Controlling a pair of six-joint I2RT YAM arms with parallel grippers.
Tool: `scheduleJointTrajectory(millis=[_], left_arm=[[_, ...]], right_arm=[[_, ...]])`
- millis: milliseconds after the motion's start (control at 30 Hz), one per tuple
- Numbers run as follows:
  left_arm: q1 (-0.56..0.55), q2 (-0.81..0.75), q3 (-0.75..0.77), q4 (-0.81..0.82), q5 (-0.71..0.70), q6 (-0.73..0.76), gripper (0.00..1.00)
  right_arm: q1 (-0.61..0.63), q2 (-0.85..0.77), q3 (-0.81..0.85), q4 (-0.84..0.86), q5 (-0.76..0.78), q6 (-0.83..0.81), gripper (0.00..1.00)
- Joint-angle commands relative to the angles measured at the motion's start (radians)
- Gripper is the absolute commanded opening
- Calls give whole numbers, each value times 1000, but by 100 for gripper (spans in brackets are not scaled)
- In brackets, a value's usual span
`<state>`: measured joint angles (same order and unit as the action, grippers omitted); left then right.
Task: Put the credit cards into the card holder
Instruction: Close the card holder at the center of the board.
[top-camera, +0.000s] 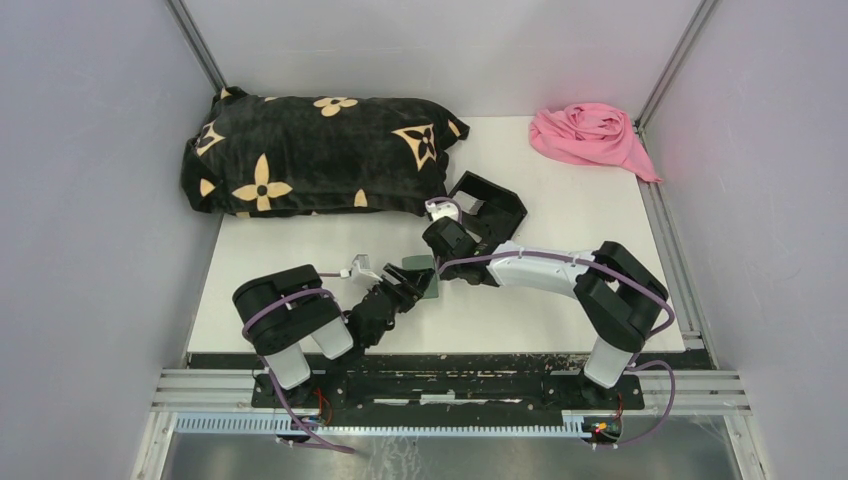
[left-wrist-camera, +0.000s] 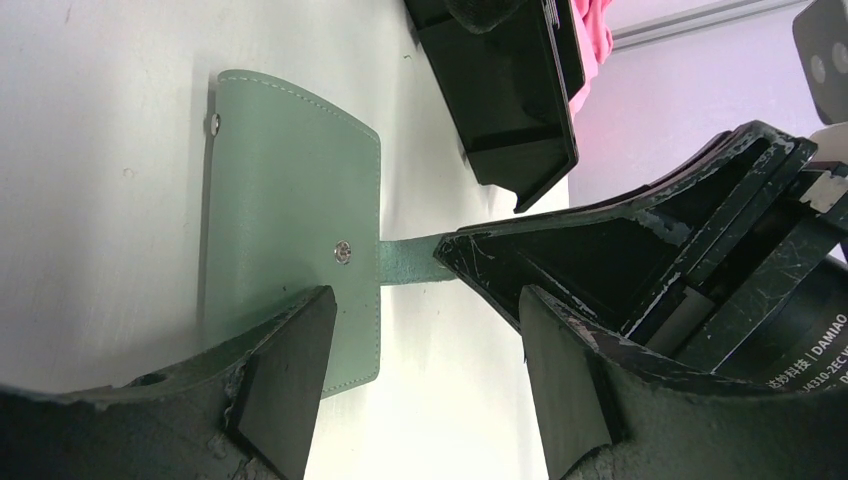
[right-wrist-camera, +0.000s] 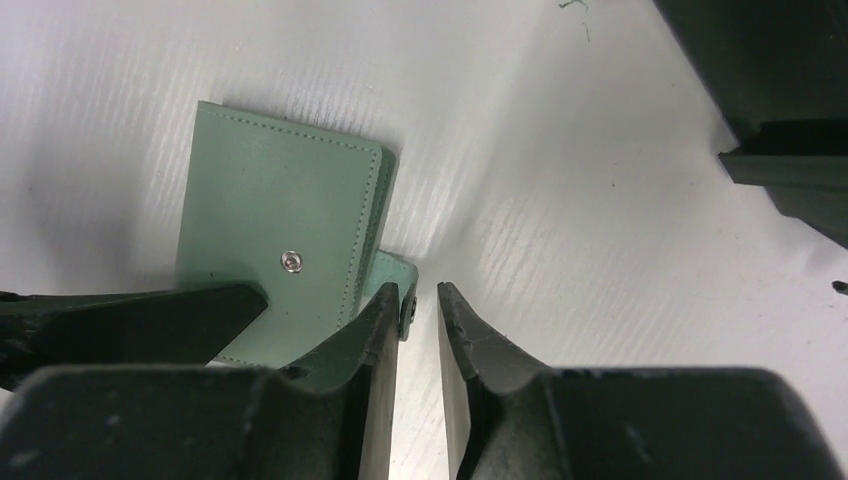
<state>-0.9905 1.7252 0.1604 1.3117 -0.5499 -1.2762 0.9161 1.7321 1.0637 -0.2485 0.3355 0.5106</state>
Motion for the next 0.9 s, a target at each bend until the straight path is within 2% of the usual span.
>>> scheduleJointTrajectory(millis=[0,200,500,867], left_arm=[[-9,1,-20,-21,-40,-22,75],[-10,-4,-22,-21,-50,-23,75],[-11,4,-27,-17,-56,-29,75],[-15,-10,-28,-18,-53,-29,75]], right_arm=[[5,-46,-17,25,-11,28,25],[10,-58,-26,24,-16,39,19],[27,-91,-21,6,-5,44,23],[32,-43,8,-8,-4,45,22]])
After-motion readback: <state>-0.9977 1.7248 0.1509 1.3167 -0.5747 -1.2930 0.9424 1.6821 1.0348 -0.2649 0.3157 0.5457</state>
